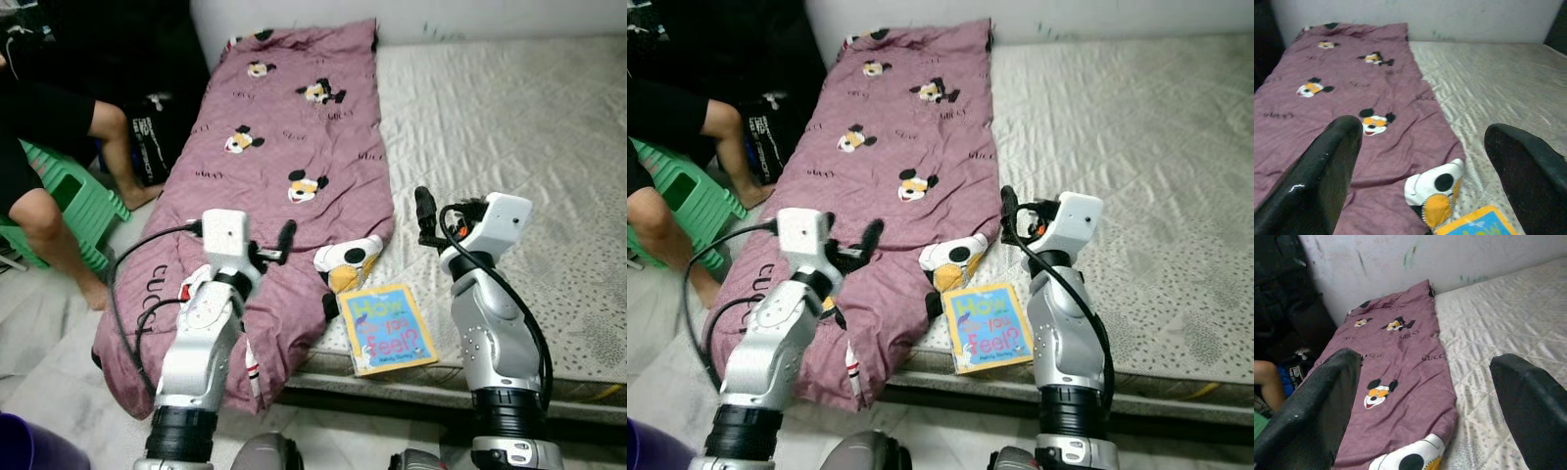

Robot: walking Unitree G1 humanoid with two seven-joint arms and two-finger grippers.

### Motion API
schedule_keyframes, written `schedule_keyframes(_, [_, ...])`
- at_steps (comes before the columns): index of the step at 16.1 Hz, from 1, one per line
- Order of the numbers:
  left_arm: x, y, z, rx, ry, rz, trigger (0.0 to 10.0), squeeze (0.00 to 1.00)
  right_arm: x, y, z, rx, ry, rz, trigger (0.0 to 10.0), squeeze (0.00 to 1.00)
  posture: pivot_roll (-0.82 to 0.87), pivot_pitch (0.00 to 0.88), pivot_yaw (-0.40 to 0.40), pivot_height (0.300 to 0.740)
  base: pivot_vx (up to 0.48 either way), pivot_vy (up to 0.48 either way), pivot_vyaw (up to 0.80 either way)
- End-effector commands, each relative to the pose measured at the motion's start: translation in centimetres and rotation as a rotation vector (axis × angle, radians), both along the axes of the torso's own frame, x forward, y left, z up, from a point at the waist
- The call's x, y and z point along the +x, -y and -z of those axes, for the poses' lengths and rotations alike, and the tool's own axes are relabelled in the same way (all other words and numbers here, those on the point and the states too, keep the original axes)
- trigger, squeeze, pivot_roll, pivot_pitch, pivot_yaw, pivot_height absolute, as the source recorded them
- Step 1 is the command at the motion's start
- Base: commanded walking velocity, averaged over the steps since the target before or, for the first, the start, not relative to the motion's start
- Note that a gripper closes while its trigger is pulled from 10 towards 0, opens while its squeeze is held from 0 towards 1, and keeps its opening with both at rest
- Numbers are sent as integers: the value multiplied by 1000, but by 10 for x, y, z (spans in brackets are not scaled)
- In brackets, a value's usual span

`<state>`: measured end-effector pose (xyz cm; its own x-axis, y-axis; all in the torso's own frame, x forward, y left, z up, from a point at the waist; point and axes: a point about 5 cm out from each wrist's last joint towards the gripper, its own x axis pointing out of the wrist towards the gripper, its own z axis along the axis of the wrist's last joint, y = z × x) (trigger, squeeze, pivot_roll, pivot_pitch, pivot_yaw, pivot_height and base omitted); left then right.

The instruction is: Clean up the room

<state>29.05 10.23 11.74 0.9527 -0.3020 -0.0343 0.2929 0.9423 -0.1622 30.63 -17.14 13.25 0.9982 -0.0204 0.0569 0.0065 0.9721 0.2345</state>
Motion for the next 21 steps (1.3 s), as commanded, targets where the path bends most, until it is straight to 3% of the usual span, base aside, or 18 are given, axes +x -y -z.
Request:
schedule_keyframes(1, [0,0,4,1,-12,-12,10000,0,-1,-2,1,4,6,-7,10000,0,-81,0,131,740,0,0,0])
schedule_keyframes(5, [2,-5,9,7,-32,-36,10000,0,1,-1,4,-21,2,0,10000,0,-76,0,153,740,0,0,0])
schedule_keyframes(8, [-1,-25,13,7,-54,-154,10000,0,11,-16,7,-36,-19,-91,10000,0,-9,0,65,740,0,0,0])
schedule_keyframes(11, [-12,-41,18,-11,-62,-251,10000,0,21,-33,10,-44,-41,-176,10000,0,42,0,2,740,0,0,0])
schedule_keyframes(16, [-17,-56,18,7,-62,-352,10000,0,29,-49,11,-40,-47,-238,10000,0,71,0,-26,740,0,0,0])
schedule_keyframes(21, [-12,-49,12,-16,-52,-338,10000,0,31,-43,3,-54,-26,-221,10000,0,31,9,2,740,0,0,-480])
